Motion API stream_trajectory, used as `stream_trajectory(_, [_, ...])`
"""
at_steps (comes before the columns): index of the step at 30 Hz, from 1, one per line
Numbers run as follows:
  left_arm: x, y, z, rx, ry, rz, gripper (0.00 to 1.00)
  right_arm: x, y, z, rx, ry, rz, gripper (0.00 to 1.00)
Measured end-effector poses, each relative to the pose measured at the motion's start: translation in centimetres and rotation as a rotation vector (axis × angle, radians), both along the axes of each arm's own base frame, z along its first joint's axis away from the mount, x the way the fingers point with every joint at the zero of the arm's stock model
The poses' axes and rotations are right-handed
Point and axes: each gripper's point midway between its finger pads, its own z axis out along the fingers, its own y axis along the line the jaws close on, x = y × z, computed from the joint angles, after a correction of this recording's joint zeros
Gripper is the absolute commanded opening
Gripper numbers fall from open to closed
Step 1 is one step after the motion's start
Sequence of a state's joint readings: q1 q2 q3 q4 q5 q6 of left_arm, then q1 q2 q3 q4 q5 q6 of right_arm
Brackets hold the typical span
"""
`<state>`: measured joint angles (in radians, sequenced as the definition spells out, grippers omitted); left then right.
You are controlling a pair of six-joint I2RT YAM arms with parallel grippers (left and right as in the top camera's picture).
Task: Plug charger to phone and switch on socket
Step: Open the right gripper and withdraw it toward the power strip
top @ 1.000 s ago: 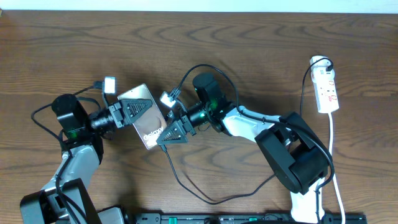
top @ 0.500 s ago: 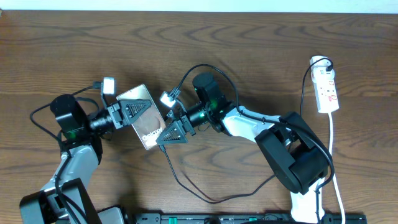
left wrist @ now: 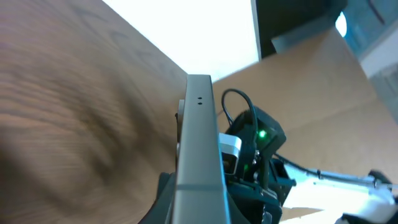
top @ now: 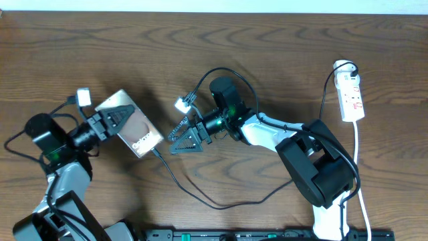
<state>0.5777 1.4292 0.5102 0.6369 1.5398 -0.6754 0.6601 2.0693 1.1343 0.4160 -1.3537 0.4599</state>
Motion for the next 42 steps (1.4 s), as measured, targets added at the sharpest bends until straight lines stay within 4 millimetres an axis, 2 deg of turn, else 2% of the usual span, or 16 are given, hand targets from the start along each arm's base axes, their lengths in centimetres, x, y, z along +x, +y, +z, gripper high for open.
stream_trajectory(6, [-0.2, 1.9, -0.3, -0.022, 0.031, 0.065, 0.07, 0.1, -0.1, 0.0, 0.0, 0.0, -0.003, 0.99])
stream_trajectory(10, [-0.3, 2.5, -0.6, -0.04, 0.057, 0.085, 0.07, 0.6, -0.2, -0.2, -0.018, 0.013, -0.028, 0.99])
stream_trajectory(16, [-0.3, 2.6, -0.6, -0.044, 0.061, 0.088, 0.07, 2.2, -1.0, -2.3, -0.151, 0.12, -0.131, 0.99])
stream_trajectory(25, [-0.3, 2.6, -0.6, -0.046, 0.064, 0.088, 0.07, 5.1, -4.1, -4.7, -0.277, 0.222, -0.268, 0.99])
stream_trajectory(32, [-0.3, 2.6, -0.6, -0.044, 0.062, 0.088, 0.08, 4.8, -7.8, -7.4, -0.541, 0.283, -0.388, 0.99])
stream_trajectory(36, [-0.3, 2.6, -0.7, -0.039, 0.056, 0.088, 0.08, 4.8, -10.9, -6.6, -0.702, 0.219, -0.491, 0.99])
stream_trajectory(42, [-0.7, 2.3, -1.4, -0.043, 0.065, 0.09, 0.07, 5.8, -15.4, -2.3, -0.822, 0.048, -0.673, 0.99])
